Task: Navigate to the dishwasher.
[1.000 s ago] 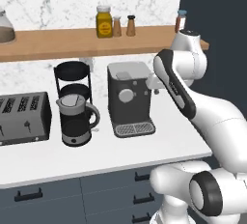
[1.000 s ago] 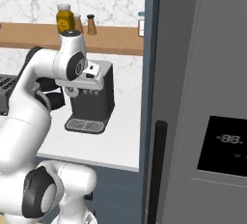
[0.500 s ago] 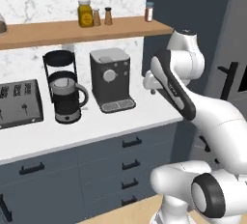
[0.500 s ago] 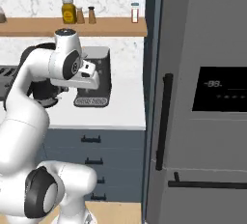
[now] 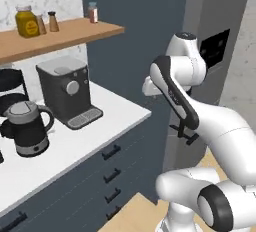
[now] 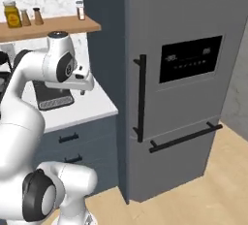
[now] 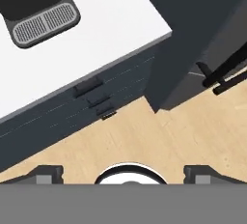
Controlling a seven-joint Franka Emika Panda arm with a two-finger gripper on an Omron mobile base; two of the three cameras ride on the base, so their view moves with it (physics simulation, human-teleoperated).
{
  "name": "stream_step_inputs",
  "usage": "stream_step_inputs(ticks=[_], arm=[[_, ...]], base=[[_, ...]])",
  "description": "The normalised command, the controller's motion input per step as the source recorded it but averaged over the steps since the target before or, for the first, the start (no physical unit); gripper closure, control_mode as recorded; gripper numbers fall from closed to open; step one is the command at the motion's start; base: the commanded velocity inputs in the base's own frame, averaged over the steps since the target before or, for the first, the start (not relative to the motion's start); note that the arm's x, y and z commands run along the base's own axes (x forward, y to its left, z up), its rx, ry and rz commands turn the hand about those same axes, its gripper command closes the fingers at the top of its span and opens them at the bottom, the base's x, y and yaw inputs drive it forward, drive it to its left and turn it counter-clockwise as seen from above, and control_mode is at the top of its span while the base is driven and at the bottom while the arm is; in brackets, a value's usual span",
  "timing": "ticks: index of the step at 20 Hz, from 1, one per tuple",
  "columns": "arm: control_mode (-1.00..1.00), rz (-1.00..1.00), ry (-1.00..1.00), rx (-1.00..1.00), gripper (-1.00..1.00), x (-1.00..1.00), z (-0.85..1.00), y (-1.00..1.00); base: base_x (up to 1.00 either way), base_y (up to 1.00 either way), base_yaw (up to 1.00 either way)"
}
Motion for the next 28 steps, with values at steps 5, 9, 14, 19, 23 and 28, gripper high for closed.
stream_step_inputs(ticks=[5, 9, 14, 19, 23, 28], arm=[[1.00, 0.00, 0.00, 0.00, -1.00, 0.00, 0.00, 0.00], [1.00, 0.00, 0.00, 0.00, -1.00, 0.00, 0.00, 0.00], [1.00, 0.00, 0.00, 0.00, -1.00, 0.00, 0.00, 0.00], [1.00, 0.00, 0.00, 0.00, -1.00, 0.00, 0.00, 0.00], [1.00, 0.00, 0.00, 0.00, -1.00, 0.00, 0.00, 0.00], [1.00, 0.00, 0.00, 0.00, -1.00, 0.00, 0.00, 0.00]], base=[[-0.08, 0.38, -0.86], [0.00, 0.31, -0.81], [0.00, 0.26, -0.84], [0.00, 0.21, -0.92], [0.00, 0.06, -0.88], [0.00, 0.00, -0.85]])
